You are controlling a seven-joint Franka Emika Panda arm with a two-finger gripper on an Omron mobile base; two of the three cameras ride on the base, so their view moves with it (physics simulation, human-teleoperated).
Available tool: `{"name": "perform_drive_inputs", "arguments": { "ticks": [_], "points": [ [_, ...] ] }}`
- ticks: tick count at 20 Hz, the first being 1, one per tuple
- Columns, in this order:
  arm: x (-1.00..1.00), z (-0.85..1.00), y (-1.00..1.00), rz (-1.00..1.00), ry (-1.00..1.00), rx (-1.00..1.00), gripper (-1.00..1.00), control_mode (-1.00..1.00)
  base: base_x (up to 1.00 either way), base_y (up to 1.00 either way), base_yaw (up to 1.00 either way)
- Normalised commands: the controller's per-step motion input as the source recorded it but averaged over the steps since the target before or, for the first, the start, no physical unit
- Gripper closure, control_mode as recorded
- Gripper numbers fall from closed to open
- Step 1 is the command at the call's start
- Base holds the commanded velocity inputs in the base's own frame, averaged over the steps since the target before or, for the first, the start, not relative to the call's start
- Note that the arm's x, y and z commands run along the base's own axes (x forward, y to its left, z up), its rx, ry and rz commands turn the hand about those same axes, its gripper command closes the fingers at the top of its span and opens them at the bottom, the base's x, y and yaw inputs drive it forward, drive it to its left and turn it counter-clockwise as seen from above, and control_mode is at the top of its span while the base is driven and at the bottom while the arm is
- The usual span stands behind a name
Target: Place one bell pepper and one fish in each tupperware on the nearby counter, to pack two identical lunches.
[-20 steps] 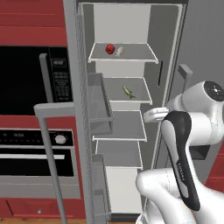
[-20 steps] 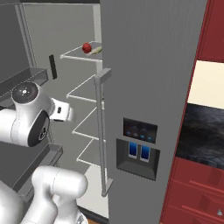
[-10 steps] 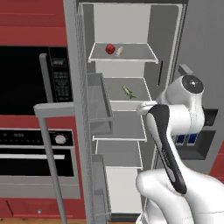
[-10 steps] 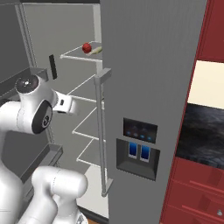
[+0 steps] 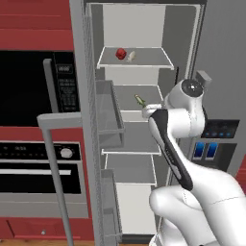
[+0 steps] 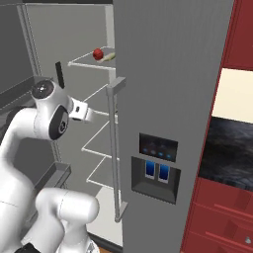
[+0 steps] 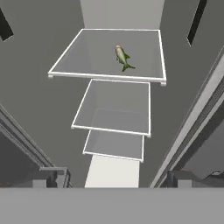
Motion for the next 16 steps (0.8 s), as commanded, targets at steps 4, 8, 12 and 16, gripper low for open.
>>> {"name": "perform_drive_inputs", "arguments": {
  "ticks": [4, 8, 12, 16],
  "points": [
    [0.75, -0.15, 0.0, -0.02, 0.0, 0.0, -1.0, -1.0, 0.0, 0.0, 0.0],
    [0.7, -0.21, -0.03, 0.0, 0.0, 0.0, -1.0, -1.0, 0.0, 0.0, 0.0],
    [0.7, -0.28, -0.03, 0.0, 0.0, 0.0, -1.0, -1.0, 0.0, 0.0, 0.0],
    [0.7, -0.23, -0.04, 0.0, 0.0, 0.0, -1.0, -1.0, 0.0, 0.0, 0.0]
  ]
}}
